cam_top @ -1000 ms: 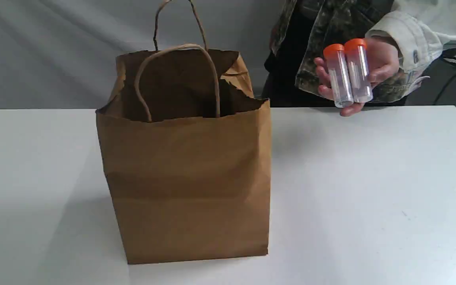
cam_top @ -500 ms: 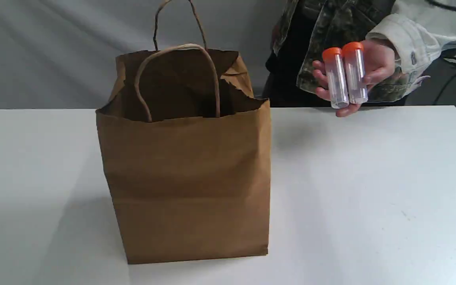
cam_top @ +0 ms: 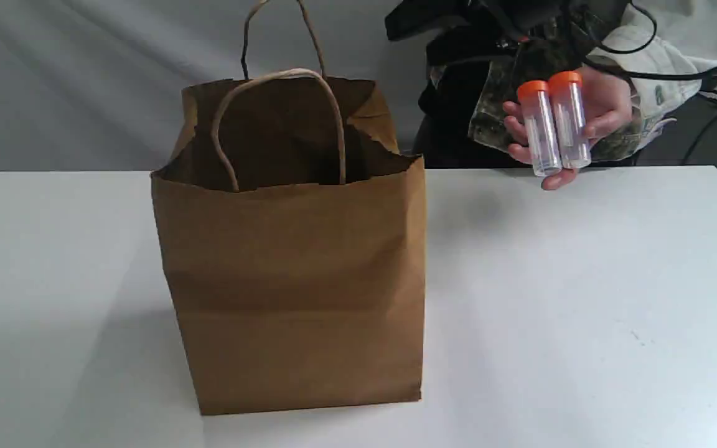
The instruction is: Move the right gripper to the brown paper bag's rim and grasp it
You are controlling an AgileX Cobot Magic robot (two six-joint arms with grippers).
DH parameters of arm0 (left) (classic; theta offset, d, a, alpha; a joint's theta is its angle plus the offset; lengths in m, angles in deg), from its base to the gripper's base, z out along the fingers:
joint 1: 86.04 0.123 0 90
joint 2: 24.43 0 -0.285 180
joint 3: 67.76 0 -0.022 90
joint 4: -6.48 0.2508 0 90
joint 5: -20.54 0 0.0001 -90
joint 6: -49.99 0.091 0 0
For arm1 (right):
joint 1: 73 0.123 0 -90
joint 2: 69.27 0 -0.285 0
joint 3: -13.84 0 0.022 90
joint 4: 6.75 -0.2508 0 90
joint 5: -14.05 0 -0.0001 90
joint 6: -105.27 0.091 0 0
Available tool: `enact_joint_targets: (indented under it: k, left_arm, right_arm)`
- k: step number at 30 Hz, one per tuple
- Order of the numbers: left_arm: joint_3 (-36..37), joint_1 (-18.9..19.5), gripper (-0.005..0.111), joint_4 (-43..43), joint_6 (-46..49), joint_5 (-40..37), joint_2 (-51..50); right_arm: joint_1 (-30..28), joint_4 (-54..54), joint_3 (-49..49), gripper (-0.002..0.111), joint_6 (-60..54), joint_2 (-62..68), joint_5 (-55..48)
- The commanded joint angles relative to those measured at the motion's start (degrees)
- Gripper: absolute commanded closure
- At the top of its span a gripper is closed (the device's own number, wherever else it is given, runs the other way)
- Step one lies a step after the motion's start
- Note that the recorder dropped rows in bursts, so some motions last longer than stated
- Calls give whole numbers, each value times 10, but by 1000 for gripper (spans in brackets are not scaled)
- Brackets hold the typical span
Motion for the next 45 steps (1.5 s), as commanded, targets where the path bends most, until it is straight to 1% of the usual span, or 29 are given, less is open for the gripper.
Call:
enact_joint_targets:
  k: [1, 7, 14, 17, 25, 27, 28, 29, 30, 31, 33, 36, 39, 41, 45]
  left_arm:
    - [-1, 1, 40, -3, -5, 1, 2]
    - [-1, 1, 40, -3, -5, 1, 2]
    - [-1, 1, 40, -3, -5, 1, 2]
    - [-1, 1, 40, -3, -5, 1, 2]
    - [-1, 1, 40, -5, -5, 1, 2]
    - [-1, 1, 40, -13, -5, 1, 2]
    - [-1, 1, 41, -19, -5, 1, 2]
    - [-1, 1, 42, -20, -5, 1, 2]
    - [-1, 1, 44, -20, -5, 1, 2]
    - [-1, 1, 47, -20, -5, 1, 2]
    - [-5, 1, 59, -20, -5, 2, 2]
    - [-23, 1, 80, -18, -5, 0, 2]
    - [-51, 1, 98, 13, -5, -5, 2]
    - [-66, 1, 103, 26, -5, -7, 2]
    - [-94, -2, 103, 26, -51, -71, -9]
  right_arm:
    - [6, -4, 31, 45, -15, -11, -1]
    - [20, -21, 40, 45, -60, -10, -1]
    - [32, -25, 40, 45, -170, 16, -1]
    - [32, -24, 40, 45, -175, 35, -1]
    - [36, -122, 40, 45, -222, 93, -1]
    - [37, -117, 40, 53, -221, 100, -1]
    - [39, -108, 40, 58, -210, 104, -1]
    - [40, -102, 40, 68, -195, 109, -1]
    - [41, -102, 40, 76, -191, 111, -1]
    - [45, -100, 40, 88, -195, 111, -1]
    - [45, -100, 40, 108, -217, 111, -1]
    - [45, -100, 31, 108, -222, 108, -1]
    - [45, -94, 26, 108, -204, 101, -1]
    - [45, -86, 26, 108, -199, 93, -1]
    - [45, -77, 26, 108, -194, 78, -1]
